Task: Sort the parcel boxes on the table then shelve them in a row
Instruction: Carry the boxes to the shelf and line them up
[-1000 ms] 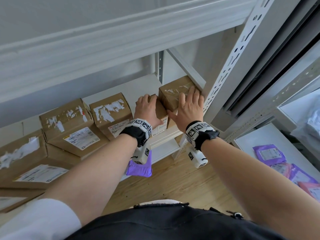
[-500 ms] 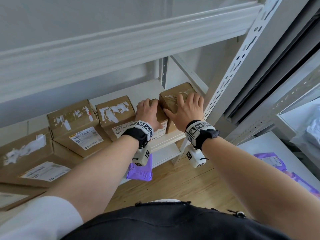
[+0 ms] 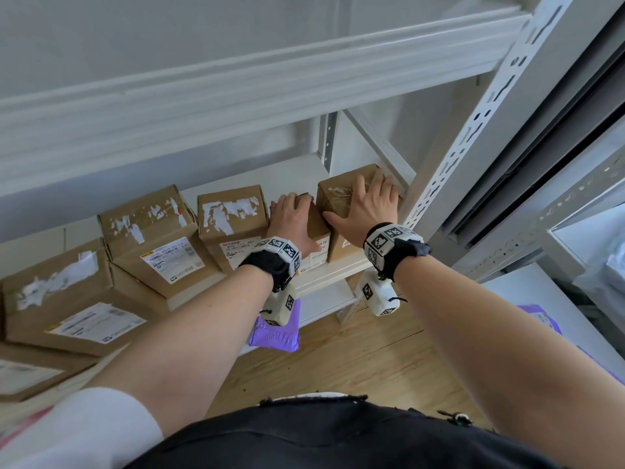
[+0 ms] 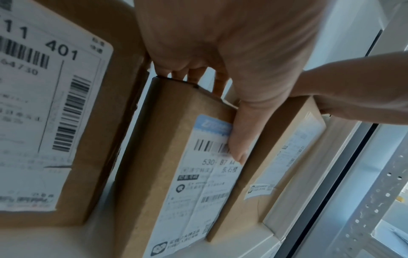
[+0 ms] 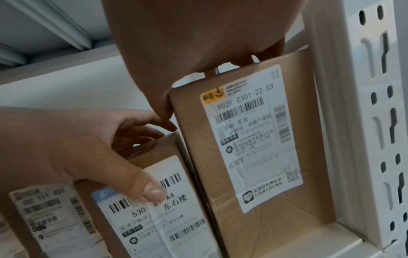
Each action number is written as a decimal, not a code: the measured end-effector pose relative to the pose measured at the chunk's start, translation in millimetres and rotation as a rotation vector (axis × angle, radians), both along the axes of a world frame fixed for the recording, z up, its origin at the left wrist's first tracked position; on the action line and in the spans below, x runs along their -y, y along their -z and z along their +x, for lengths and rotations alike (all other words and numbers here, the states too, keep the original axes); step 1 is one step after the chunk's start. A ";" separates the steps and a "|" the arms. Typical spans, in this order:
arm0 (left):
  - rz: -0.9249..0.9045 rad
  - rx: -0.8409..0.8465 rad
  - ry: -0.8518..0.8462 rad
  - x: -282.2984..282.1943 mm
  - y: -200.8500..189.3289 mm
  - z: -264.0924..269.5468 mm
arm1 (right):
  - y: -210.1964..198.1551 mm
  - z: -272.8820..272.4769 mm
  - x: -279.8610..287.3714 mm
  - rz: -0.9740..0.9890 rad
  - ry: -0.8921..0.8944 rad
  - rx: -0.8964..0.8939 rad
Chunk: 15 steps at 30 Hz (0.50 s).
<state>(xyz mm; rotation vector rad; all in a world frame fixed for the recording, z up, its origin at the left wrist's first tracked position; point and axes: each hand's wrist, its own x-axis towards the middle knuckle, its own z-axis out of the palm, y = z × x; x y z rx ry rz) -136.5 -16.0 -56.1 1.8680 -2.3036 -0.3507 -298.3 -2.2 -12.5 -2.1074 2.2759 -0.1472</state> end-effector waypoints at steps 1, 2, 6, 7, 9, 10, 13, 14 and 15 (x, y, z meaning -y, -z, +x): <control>-0.001 0.004 0.013 -0.2 -0.7 -2.3 | -0.2 0.7 -0.4 -0.004 0.004 0.003; 0.000 0.005 0.021 -0.5 -1.5 -4.5 | -0.3 1.2 -0.3 -0.006 0.009 0.005; -0.005 -0.007 0.015 -1.9 -1.9 -10.8 | 2.6 1.0 0.1 -0.015 0.031 -0.011; -0.011 -0.007 0.013 -2.1 -1.7 -11.3 | 4.2 1.8 -0.1 -0.026 0.038 -0.014; -0.013 -0.005 0.013 -2.5 -0.4 -11.9 | 7.2 3.5 -1.0 -0.043 0.051 -0.010; -0.008 -0.005 0.012 -2.8 0.3 -12.2 | 7.9 3.9 -1.4 -0.046 0.055 -0.009; 0.015 -0.015 0.007 -3.5 0.1 -11.7 | 7.9 3.8 -0.9 -0.039 0.057 -0.010; 0.024 -0.020 0.008 -3.8 -0.5 -11.4 | 8.2 3.6 -0.6 -0.038 0.056 -0.007; 0.033 -0.022 0.012 -4.0 -1.7 -10.9 | 8.2 3.3 -0.3 -0.041 0.053 -0.003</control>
